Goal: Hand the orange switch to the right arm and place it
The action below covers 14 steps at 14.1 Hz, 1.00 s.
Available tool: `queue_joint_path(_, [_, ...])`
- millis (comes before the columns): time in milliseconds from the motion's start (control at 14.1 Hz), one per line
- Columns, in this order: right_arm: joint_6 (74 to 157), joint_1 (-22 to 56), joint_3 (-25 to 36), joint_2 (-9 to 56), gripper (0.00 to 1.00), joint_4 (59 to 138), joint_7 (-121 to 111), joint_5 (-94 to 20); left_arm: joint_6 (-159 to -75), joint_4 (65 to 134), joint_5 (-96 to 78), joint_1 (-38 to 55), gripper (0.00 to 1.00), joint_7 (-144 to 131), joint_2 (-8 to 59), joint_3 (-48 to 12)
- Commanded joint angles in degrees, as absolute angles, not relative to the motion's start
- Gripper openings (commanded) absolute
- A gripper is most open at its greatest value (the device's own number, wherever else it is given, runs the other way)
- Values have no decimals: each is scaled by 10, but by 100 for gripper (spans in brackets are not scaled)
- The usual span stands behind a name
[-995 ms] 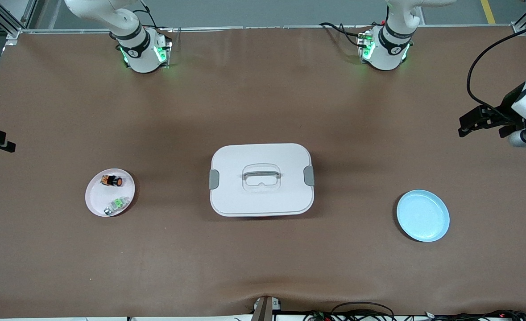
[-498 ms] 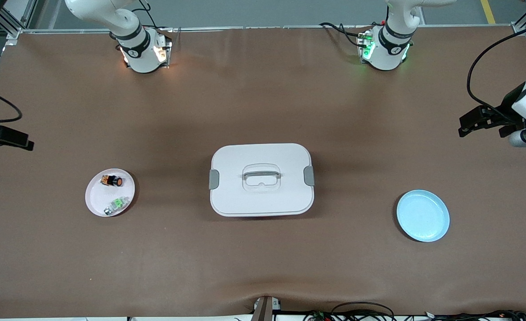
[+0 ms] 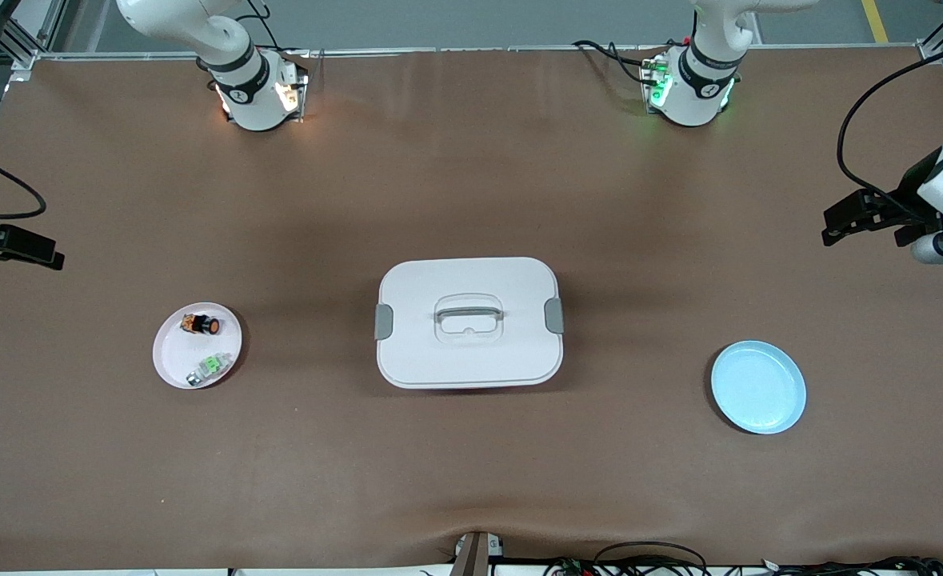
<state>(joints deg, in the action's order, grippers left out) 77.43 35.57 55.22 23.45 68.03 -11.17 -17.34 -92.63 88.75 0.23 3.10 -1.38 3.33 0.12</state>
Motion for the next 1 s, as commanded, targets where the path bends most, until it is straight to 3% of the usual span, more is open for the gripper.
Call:
queue_joint_path(0, [773, 360, 558, 226, 100, 681, -106, -164, -914, 875, -1, 31, 100, -16, 38, 3])
queue_joint_path(284, [780, 318, 528, 196, 100, 688, -113, -172, -913, 875, -1, 31, 100, -16, 38, 3])
queue_joint_path(711, [806, 44, 149, 141, 100, 697, -61, -55, -913, 875, -1, 31, 100, -16, 38, 3])
queue_joint_path(924, [812, -23, 60, 122, 100, 716, -30, -37, -914, 875, -1, 31, 100, -16, 38, 3])
